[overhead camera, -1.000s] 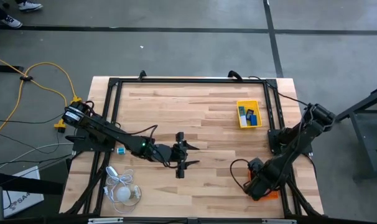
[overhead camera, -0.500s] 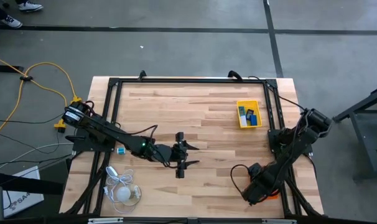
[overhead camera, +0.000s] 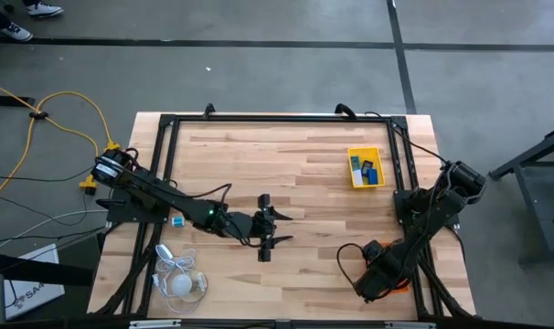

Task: Pick & Place Office items
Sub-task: Put the black charger adapter into the orange bin, then put the light blue charger adapter into the orange bin

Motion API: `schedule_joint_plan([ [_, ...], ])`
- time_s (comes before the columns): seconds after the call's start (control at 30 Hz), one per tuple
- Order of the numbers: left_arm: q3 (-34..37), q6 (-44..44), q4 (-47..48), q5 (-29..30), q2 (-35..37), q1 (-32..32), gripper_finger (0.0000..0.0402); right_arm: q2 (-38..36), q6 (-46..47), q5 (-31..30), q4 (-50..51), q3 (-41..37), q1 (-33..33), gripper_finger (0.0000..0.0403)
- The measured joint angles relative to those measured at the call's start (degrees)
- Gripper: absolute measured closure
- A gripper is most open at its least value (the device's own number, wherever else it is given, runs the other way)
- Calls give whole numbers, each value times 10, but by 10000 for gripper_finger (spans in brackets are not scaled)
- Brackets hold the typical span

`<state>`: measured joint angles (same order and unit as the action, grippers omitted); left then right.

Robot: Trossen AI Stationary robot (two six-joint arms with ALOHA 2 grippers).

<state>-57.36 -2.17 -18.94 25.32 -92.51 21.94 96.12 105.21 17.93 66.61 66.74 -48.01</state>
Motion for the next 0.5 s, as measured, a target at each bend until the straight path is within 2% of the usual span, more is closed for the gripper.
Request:
schedule_joint_plan([
  [0.5, 0, 0, 3, 0, 0, 0, 179, 0, -11, -15, 0, 0, 0, 193],
])
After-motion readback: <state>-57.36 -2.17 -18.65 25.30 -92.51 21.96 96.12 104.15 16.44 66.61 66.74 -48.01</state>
